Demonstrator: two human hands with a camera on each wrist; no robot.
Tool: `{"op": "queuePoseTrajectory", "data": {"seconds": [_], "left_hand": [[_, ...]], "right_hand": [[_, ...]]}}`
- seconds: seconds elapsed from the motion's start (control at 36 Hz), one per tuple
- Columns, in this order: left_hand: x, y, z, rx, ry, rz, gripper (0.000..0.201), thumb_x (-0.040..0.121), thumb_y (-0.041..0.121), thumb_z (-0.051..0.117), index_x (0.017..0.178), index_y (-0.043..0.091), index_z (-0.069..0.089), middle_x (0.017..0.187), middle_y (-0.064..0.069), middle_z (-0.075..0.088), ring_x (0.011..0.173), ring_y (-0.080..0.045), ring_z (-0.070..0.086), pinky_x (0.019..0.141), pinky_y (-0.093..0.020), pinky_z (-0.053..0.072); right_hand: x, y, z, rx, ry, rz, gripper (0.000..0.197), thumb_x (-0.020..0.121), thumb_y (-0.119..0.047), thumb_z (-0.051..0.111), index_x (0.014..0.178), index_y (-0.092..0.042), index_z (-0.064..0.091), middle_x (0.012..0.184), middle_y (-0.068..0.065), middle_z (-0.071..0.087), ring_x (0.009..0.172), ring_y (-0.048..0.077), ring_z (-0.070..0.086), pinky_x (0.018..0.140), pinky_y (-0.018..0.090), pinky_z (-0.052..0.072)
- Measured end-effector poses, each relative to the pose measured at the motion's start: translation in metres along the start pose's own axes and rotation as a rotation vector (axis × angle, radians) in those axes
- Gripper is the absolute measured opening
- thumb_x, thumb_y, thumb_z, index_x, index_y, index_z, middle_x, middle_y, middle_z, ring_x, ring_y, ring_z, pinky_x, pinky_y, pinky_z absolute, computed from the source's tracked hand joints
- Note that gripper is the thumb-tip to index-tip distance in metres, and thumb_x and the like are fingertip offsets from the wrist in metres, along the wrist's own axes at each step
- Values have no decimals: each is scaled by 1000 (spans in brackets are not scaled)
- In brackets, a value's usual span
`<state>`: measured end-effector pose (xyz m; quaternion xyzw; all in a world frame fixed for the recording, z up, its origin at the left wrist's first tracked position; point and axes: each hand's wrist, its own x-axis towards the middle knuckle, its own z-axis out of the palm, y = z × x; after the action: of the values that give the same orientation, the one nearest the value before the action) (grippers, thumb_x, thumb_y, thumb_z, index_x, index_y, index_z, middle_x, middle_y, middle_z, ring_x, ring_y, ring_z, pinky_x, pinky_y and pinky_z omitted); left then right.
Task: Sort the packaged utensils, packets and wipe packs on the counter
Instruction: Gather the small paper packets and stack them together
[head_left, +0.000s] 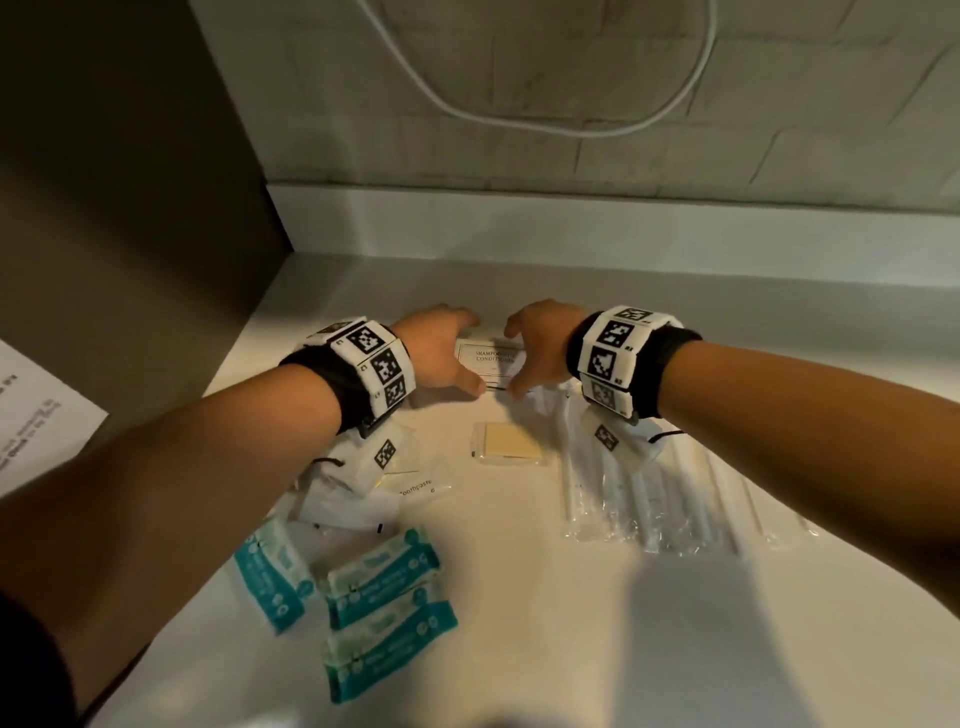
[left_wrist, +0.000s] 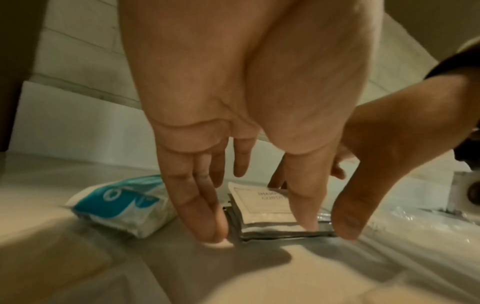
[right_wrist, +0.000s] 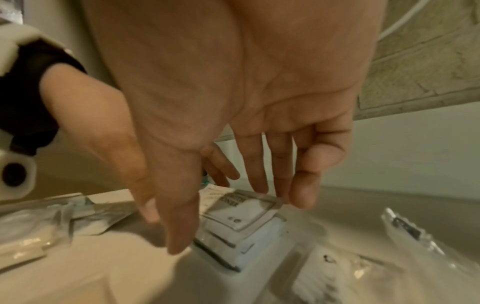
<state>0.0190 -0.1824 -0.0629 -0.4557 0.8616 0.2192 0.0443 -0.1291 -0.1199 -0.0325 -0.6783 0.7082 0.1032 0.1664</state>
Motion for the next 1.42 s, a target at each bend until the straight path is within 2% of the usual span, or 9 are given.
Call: {"op": "queuePoseTrajectory", "data": {"seconds": [0.11,0.22,0.31,0.61,0.89,1.08,1.28,1.33,1.42], "left_hand": [[6,3,0,134,-39,47,98,63,35,88,146,17,39,136,-7,52,119,-27,56,97,-33,47],[10,8,0,195,-51,64,69,62,27,87,125,19,60,112,-4,67,94,-25,64,83,-35,54],[11,9,-2,202,-77,46,59,62,28,86,116,18,64,99,-1,70,84,-23,66,78,-36,56],[16,12,-4,228,-113,22,45,61,27,84,102,14,69,89,-3,72,76,-24,67,71,-34,57],[12,16,-5,206,-119,-17,44,55,27,84,96,15,70,82,-2,73,71,-24,68,72,-40,60],[4,13,0,156,-100,4,51,66,23,84,112,14,65,98,-4,72,86,-26,68,80,-38,57],[-9,-3,-15,-57,-95,-1,94,68,16,86,147,14,34,141,-5,51,125,-24,53,102,-31,44],[-19,-11,-25,-112,-64,5,89,71,15,84,146,16,37,139,-2,53,119,-18,54,97,-28,45],[-38,-24,-38,-180,-2,22,71,76,17,81,139,19,46,128,5,58,92,-5,59,81,-18,46]], "right_hand": [[6,-5,1,-53,-39,-24,68,62,-44,81,121,-18,59,108,2,67,98,24,63,88,39,54],[10,-7,4,-69,-59,-46,54,62,-40,81,108,-19,62,97,0,68,86,22,65,80,36,56],[14,-5,5,-78,-57,-50,50,63,-40,80,105,-19,63,94,1,67,84,23,65,79,35,57],[20,-2,7,-37,-69,-58,44,65,-36,79,102,-17,65,94,2,70,85,22,67,81,36,57],[20,-2,8,-46,-78,-63,43,69,-35,79,104,-15,66,93,2,70,84,22,67,75,31,55],[18,-6,10,-58,-72,-53,47,68,-36,79,108,-17,64,97,2,69,87,22,66,81,34,56],[14,-1,9,-12,-62,-61,70,70,-34,81,129,-17,48,122,2,61,104,23,60,90,36,51],[10,0,5,20,-64,-68,84,68,-31,83,138,-16,39,129,4,56,110,26,58,92,38,50],[3,-3,-1,-32,2,-92,90,66,-34,84,140,-17,36,125,7,55,107,28,58,91,42,52]]}}
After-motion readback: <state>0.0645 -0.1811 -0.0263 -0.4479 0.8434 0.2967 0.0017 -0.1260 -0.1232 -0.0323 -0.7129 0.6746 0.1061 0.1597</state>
